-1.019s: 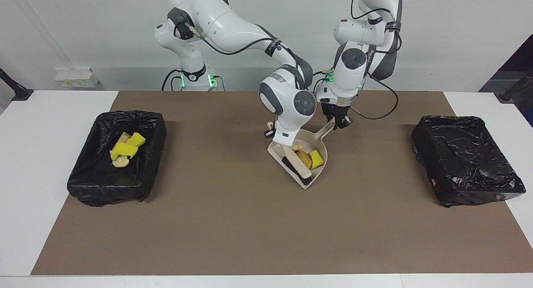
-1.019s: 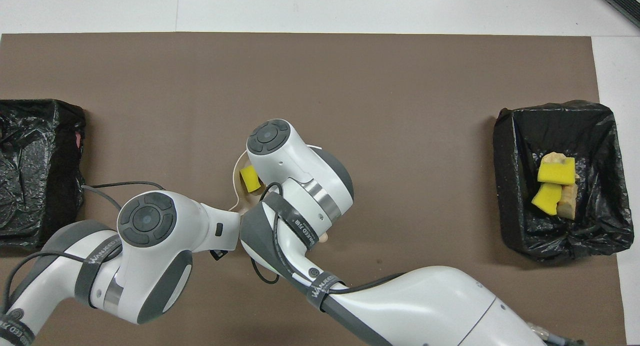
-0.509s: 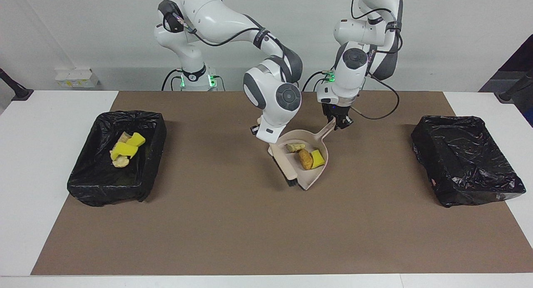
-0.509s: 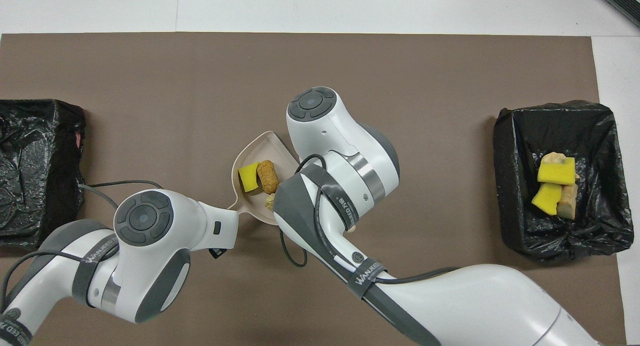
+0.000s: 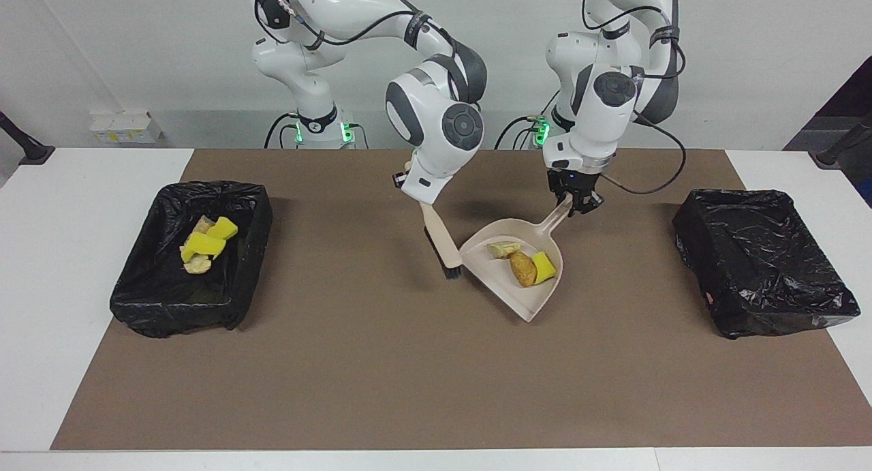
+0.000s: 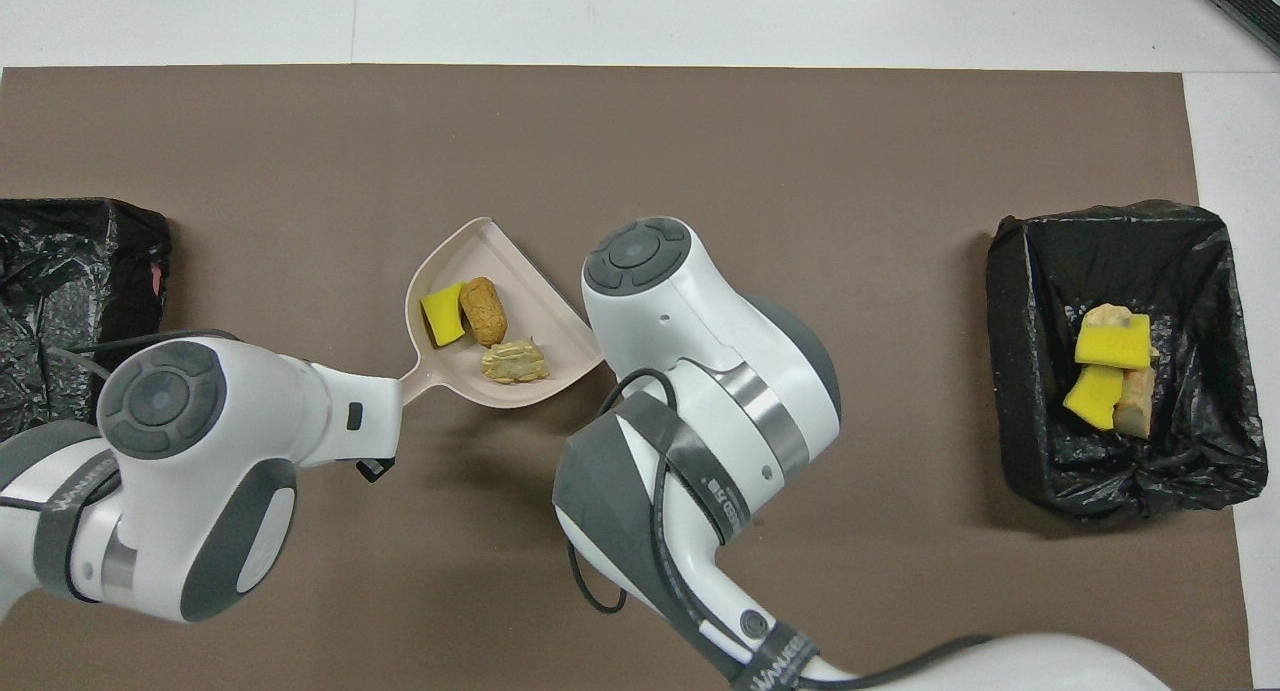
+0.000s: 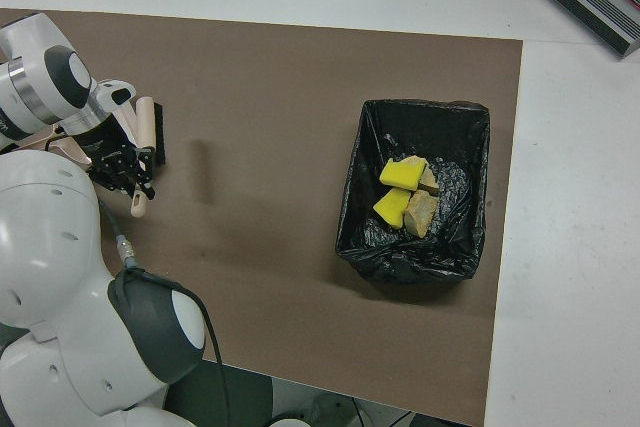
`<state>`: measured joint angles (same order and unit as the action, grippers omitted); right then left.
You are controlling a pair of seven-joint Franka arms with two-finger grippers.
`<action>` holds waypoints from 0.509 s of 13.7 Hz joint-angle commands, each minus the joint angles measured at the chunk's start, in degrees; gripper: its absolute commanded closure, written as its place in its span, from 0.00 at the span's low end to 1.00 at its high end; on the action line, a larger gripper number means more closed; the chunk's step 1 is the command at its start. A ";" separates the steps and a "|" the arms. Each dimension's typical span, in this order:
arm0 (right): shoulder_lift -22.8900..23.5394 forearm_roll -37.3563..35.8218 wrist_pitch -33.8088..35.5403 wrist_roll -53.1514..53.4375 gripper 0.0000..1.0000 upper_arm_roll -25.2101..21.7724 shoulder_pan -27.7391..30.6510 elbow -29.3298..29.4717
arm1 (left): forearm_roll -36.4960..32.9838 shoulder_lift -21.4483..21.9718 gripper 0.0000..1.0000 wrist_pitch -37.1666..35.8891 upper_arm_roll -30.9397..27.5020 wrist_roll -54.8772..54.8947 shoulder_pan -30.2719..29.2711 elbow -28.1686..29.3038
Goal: Sweep and dump trash in bin
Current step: 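Carry the dustpan over the bin with the left gripper while the right withdraws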
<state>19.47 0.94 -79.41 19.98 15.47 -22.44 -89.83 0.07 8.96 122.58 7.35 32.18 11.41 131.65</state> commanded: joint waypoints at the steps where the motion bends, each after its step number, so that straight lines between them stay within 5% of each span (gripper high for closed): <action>1: -10.13 5.46 -9.67 7.93 1.00 0.43 -0.06 -16.29 | 0.90 1.68 1.00 -2.34 0.30 2.52 -3.57 -2.35; 3: -14.44 9.15 -18.81 12.96 1.00 0.35 -3.22 -24.65 | 0.98 1.68 1.00 -7.15 0.30 6.21 -7.96 -5.42; 7: -12.01 11.27 -24.64 24.92 1.00 0.43 -11.21 -26.36 | 4.85 0.54 1.00 -18.05 0.03 12.72 -20.26 -13.94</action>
<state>7.91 10.55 -100.94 41.20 15.88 -31.72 -114.21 3.33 9.98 109.35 6.97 42.34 -3.85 122.59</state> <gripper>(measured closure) 0.736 0.665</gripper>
